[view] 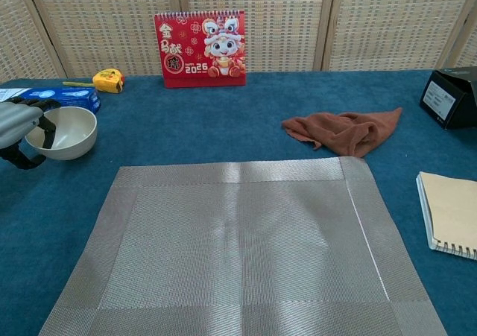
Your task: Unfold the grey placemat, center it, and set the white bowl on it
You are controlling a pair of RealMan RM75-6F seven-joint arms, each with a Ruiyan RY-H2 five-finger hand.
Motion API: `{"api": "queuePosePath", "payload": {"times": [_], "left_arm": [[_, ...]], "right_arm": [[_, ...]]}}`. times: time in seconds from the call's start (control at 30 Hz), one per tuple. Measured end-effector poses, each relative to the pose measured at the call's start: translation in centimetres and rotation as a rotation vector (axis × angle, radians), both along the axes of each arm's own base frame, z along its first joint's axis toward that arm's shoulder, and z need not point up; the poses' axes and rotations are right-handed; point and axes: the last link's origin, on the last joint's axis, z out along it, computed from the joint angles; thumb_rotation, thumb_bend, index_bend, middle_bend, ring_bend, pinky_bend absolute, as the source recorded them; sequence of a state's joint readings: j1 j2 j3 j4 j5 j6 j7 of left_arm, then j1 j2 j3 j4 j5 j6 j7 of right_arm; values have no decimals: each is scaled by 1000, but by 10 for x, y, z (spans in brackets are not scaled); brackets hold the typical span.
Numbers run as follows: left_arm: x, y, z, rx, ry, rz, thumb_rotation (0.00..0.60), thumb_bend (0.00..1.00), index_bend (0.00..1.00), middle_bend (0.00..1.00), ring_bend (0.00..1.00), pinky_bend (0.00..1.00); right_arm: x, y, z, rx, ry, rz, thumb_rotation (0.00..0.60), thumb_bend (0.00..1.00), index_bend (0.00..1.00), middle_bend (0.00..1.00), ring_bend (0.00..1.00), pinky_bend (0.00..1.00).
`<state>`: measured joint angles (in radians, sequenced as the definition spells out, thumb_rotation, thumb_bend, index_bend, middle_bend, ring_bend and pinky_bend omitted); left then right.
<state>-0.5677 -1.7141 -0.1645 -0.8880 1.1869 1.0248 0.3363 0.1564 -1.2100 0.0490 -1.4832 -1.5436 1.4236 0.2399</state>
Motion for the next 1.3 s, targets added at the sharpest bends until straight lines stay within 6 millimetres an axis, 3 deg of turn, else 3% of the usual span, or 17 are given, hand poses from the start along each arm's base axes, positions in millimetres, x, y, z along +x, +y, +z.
{"api": "queuePosePath", "payload": {"times": [0.27, 0.57, 0.9, 1.1, 1.3], "left_arm": [[20, -8, 6, 16, -47, -88, 600, 552, 742, 0, 0, 0], [70, -27, 1, -29, -125, -246, 600, 552, 743, 0, 0, 0], [135, -61, -35, -193, -157, -411, 600, 550, 731, 0, 0, 0], [159, -82, -61, -283, -182, -469, 600, 549, 728, 0, 0, 0], [171, -100, -81, -350, -190, -492, 600, 546, 725, 0, 0, 0]], "right_arm": [[3, 2, 2, -2, -11, 11, 600, 132, 136, 0, 0, 0], [7, 5, 6, -8, -27, 22, 600, 132, 136, 0, 0, 0], [10, 6, 13, -23, -42, 27, 600, 131, 136, 0, 0, 0], [11, 7, 17, -34, -55, 29, 600, 132, 136, 0, 0, 0], [11, 7, 19, -34, -61, 31, 600, 132, 136, 0, 0, 0]]}}
